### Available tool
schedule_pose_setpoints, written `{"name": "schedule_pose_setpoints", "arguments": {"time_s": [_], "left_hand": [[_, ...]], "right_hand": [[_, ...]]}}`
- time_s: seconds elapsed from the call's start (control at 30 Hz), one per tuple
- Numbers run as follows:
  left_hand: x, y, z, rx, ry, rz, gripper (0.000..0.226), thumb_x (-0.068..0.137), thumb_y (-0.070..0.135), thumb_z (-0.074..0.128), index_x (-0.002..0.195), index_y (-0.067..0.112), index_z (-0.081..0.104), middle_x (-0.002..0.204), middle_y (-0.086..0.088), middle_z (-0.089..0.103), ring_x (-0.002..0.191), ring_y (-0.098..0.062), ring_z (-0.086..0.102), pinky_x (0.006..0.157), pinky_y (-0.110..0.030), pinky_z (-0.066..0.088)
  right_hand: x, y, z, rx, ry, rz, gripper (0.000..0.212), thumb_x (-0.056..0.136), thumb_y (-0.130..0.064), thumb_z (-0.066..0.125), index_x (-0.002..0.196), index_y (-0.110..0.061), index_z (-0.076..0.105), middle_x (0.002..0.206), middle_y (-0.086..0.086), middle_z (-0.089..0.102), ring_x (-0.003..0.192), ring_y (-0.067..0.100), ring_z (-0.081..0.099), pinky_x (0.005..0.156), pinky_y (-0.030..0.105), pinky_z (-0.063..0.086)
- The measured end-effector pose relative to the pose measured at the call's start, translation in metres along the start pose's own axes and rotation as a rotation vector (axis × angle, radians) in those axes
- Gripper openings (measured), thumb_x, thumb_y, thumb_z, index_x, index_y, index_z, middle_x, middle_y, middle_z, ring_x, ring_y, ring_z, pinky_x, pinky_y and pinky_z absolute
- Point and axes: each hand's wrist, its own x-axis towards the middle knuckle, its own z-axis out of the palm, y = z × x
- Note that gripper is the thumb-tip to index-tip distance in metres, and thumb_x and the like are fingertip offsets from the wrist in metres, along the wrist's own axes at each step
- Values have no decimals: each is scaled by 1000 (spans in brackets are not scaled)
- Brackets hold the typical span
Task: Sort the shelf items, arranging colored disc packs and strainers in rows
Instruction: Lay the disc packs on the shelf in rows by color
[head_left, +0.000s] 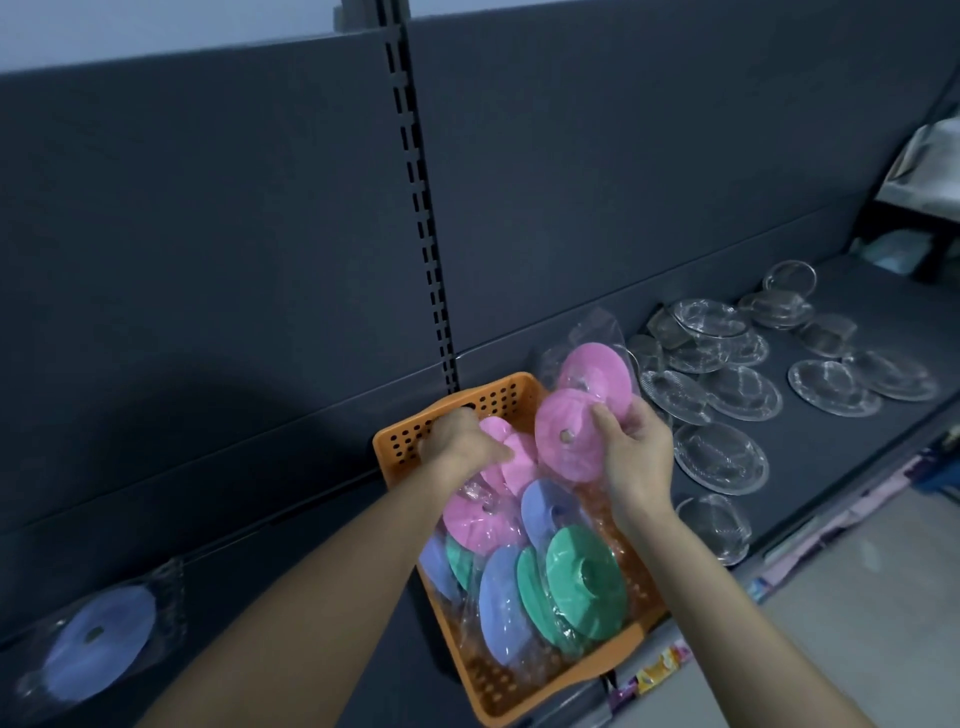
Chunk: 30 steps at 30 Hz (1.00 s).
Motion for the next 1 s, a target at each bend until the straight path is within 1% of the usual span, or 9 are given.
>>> {"name": "schedule_pose_setpoints", "arguments": {"time_s": [0.03, 0.13, 0.2, 0.27, 0.37, 0.5, 0.67, 0.9, 1.0], "left_hand": [[0, -1, -2, -57, 16, 29, 26, 69, 30, 80, 75, 18, 57, 80, -9, 60, 79, -26, 60, 75, -35, 49], [-1, -4, -6, -144, 109, 152, 45, 78, 22, 72, 53, 18, 35, 56, 0, 39, 54, -16, 39, 55, -29, 33], [-3, -6, -10, -182, 174, 216, 39, 83, 19, 66, 54, 12, 42, 55, -3, 41, 52, -15, 38, 51, -27, 34], [-6, -7, -17, -234, 246, 257, 33, 85, 16, 63, 57, 5, 50, 55, -5, 45, 51, -13, 38, 46, -19, 31], [-12, -12, -27, -370, 326, 267, 29, 83, 17, 62, 63, -3, 58, 56, -5, 52, 53, -12, 43, 46, -14, 34], [-29, -25, -47, -615, 378, 258, 28, 82, 22, 63, 66, 0, 57, 55, -3, 49, 53, -19, 48, 52, -31, 39], [-62, -45, -84, -743, 491, 310, 29, 82, 22, 67, 61, 6, 56, 55, 9, 52, 55, -4, 46, 55, -21, 40], [-123, -109, -125, -726, 684, 385, 18, 82, 15, 70, 66, 11, 62, 56, 11, 59, 55, 1, 52, 55, -16, 43], [-145, -141, -130, -631, 757, 410, 21, 82, 13, 69, 64, 16, 59, 57, 14, 58, 54, 2, 51, 53, -13, 40]], "right_hand": [[1, 0, -1, 1, 4, -3, 16, 91, -13, 59, 75, -13, 61, 75, 5, 66, 70, 17, 61, 67, 34, 52], [1, -2, -2, 7, 12, -23, 16, 90, -15, 59, 75, -15, 62, 69, -5, 66, 66, 8, 61, 59, 23, 50], [0, -6, -1, 24, 20, -30, 17, 90, -15, 60, 73, -17, 62, 64, -11, 64, 59, -1, 58, 55, 16, 48], [-3, -12, 0, 32, 22, -21, 15, 90, -14, 59, 76, -12, 62, 68, -7, 64, 62, 3, 58, 59, 24, 51], [-8, -21, 0, 68, 42, -29, 17, 89, -12, 59, 72, -13, 62, 64, -9, 63, 59, 0, 56, 58, 20, 49], [-19, -35, 5, 96, 61, -34, 18, 88, -13, 59, 83, 5, 60, 82, 23, 63, 70, 16, 55, 66, 35, 49], [-41, -53, 26, 107, -10, -46, 25, 85, -16, 59, 81, 8, 58, 81, 28, 58, 68, 21, 52, 64, 49, 51], [-92, -69, 74, 154, -153, -122, 21, 87, -13, 58, 79, 7, 56, 71, 22, 54, 66, 16, 50, 58, 30, 44], [-121, -69, 97, 143, -208, -139, 15, 86, -10, 58, 76, 2, 57, 64, 2, 52, 58, 7, 45, 51, 19, 40]]}}
